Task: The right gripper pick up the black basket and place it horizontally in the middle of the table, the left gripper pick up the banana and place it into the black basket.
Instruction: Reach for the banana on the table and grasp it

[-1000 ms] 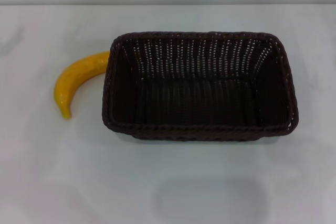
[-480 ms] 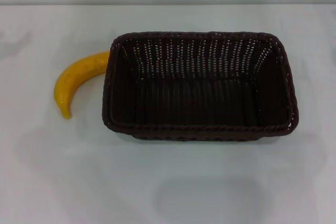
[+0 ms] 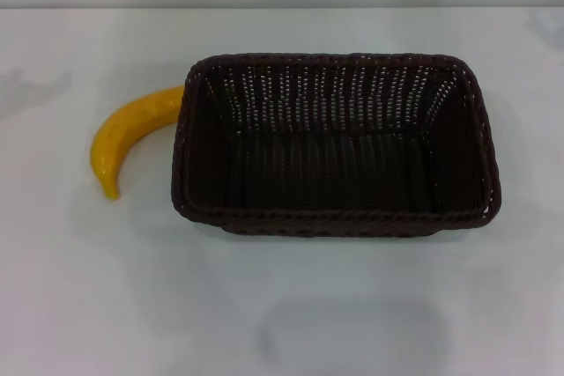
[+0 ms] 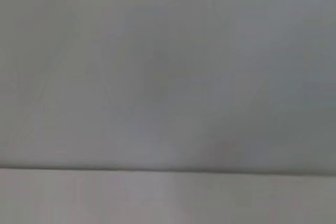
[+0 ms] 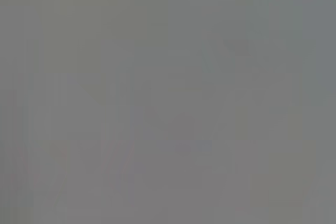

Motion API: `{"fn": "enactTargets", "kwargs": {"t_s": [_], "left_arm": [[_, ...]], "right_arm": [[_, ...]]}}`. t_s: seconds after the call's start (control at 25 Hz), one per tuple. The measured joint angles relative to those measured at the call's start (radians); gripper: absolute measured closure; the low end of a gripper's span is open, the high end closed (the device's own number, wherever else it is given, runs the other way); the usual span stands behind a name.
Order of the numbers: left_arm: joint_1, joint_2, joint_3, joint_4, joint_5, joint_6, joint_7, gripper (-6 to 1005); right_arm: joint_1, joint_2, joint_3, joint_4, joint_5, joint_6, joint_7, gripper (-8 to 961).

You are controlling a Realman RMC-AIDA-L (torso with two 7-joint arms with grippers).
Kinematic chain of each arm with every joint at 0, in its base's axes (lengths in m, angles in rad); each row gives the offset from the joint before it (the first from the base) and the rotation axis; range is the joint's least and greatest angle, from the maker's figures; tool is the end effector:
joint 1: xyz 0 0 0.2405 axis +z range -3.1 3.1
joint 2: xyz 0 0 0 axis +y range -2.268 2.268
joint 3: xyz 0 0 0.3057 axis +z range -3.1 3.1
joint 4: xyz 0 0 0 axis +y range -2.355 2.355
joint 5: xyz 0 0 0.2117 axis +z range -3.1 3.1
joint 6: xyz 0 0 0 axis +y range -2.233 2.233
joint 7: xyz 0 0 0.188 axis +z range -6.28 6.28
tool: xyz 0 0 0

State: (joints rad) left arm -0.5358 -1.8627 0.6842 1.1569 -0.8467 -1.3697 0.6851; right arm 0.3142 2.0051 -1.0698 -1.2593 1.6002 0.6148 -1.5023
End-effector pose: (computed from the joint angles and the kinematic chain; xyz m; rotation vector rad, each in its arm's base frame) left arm -0.3267 0.4500 0.1409 -1.9929 -1.2763 -0.3375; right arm 0.2761 0.4660 0.1317 -1.7656 0.4736 0.5901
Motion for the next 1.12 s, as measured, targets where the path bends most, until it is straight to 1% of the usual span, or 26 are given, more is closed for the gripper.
{"fn": "enactTargets", "kwargs": {"t_s": [0.12, 0.16, 0.2, 0.24, 0.28, 0.44, 0.52, 0.64, 0.76, 0.92, 1.12], "left_arm": [[-0.026, -0.003, 0.003, -0.002, 0.031, -0.029, 0.015, 120], [-0.034, -0.001, 0.009, -0.004, 0.041, -0.040, 0.017, 120], [-0.041, 0.001, 0.020, -0.005, 0.058, -0.053, 0.016, 120], [-0.048, 0.003, 0.032, -0.006, 0.079, -0.067, 0.013, 120], [-0.058, 0.005, 0.049, -0.006, 0.107, -0.084, 0.010, 120], [-0.105, 0.003, 0.081, -0.018, 0.212, -0.142, 0.014, 120], [-0.125, -0.006, 0.104, -0.038, 0.240, -0.156, 0.027, 120], [-0.142, -0.024, 0.158, -0.077, 0.251, -0.152, 0.046, 120], [-0.149, -0.042, 0.199, -0.125, 0.268, -0.123, 0.065, 120], [-0.158, -0.074, 0.205, -0.183, 0.280, -0.078, 0.090, 119], [-0.158, -0.095, 0.206, -0.241, 0.315, -0.019, 0.090, 126]], "right_arm": [[0.014, 0.003, 0.112, 0.086, 0.159, 0.172, -0.145, 81], [0.014, 0.003, 0.130, 0.117, 0.203, 0.198, -0.193, 81], [0.012, 0.004, 0.139, 0.142, 0.238, 0.212, -0.231, 81], [0.005, 0.004, 0.140, 0.196, 0.312, 0.232, -0.327, 81], [0.005, 0.004, 0.140, 0.196, 0.312, 0.232, -0.327, 81], [0.003, 0.005, 0.138, 0.366, 0.492, 0.343, -0.595, 81], [0.008, 0.005, 0.141, 0.459, 0.587, 0.409, -0.691, 81], [0.005, 0.004, 0.146, 0.531, 0.647, 0.461, -0.749, 81], [-0.001, 0.004, 0.148, 0.562, 0.653, 0.473, -0.755, 81], [-0.008, 0.002, 0.147, 0.588, 0.654, 0.481, -0.759, 81], [-0.011, 0.003, 0.148, 0.619, 0.657, 0.499, -0.764, 81]]}}
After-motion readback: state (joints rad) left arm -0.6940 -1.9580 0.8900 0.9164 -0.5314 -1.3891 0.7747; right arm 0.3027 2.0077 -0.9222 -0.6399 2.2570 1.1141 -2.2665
